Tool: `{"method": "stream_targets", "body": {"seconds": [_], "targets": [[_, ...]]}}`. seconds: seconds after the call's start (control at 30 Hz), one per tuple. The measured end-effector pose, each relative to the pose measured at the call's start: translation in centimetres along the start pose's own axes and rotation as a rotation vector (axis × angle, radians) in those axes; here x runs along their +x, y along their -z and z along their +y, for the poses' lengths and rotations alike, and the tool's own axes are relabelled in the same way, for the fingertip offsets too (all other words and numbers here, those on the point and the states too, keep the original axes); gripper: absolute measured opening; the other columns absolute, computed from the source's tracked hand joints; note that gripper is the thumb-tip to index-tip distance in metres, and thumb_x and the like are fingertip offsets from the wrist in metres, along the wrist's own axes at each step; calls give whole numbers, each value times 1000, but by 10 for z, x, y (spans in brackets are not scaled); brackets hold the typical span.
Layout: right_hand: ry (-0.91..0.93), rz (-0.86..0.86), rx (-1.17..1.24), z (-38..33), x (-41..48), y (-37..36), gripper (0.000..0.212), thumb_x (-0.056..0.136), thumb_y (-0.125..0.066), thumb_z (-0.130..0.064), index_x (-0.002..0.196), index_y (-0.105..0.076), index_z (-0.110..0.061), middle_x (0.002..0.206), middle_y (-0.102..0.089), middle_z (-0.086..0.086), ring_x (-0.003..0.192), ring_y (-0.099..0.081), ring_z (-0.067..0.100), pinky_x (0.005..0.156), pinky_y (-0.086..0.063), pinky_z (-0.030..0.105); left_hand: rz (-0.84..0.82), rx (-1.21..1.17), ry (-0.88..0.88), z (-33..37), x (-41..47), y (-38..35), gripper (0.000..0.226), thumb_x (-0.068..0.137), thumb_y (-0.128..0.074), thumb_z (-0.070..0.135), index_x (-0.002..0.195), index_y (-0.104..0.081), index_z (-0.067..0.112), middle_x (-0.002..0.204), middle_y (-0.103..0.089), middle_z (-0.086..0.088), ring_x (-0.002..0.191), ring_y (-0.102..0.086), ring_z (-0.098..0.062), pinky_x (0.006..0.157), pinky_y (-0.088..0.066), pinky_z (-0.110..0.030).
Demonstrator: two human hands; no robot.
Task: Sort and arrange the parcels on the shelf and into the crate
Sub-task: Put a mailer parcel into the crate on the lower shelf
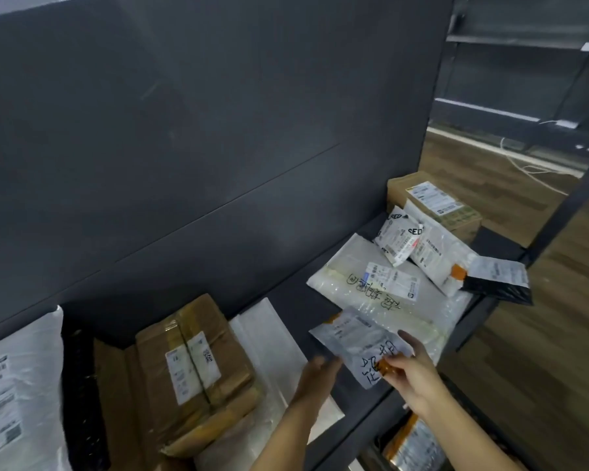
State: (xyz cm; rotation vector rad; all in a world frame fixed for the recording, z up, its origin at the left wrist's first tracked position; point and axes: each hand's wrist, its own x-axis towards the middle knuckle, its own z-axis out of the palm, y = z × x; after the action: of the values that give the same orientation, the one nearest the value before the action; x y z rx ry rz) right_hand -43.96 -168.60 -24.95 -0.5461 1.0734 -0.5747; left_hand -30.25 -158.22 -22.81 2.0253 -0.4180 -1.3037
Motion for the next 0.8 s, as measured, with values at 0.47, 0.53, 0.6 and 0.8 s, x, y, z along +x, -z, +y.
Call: {"method": "stream_targets", "body": {"seconds": [0.47, 0.53, 0.6, 0.8], "targets": [[402, -277, -198, -43, -86, -15, 49, 88, -61, -16, 129, -46, -37, 114, -69, -6, 104, -66, 16, 77, -54, 36, -166, -577, -379, 50, -56, 15, 31, 93, -46, -2, 112, -68, 10, 106, -74, -10, 96, -71, -28, 73, -58, -35], [466, -240, -251, -51, -94, -26, 32, 94, -54, -11, 119, -57, -31, 101, -74, -5, 90, -71, 14, 62, -55, 26, -199, -571, -398, 49, -65, 20, 32, 95, -46, 3, 103, -74, 16, 108, -73, -11, 98, -71, -27, 75, -58, -36], [507, -238, -294, -55, -103, -35, 27, 95, -52, -12, 114, -61, -30, 100, -74, -5, 87, -71, 12, 58, -53, 21, -201, -563, -403, 48, -74, 26, 33, 96, -46, 8, 99, -76, 21, 110, -73, -8, 101, -70, -25, 76, -58, -37], [568, -326, -371, -49, -125, -52, 23, 97, -49, -19, 106, -66, -31, 105, -73, -5, 93, -71, 15, 62, -55, 25, -133, -564, -435, 40, -93, 44, 39, 97, -44, 7, 88, -78, 24, 104, -75, -5, 96, -72, -22, 74, -59, -35]]}}
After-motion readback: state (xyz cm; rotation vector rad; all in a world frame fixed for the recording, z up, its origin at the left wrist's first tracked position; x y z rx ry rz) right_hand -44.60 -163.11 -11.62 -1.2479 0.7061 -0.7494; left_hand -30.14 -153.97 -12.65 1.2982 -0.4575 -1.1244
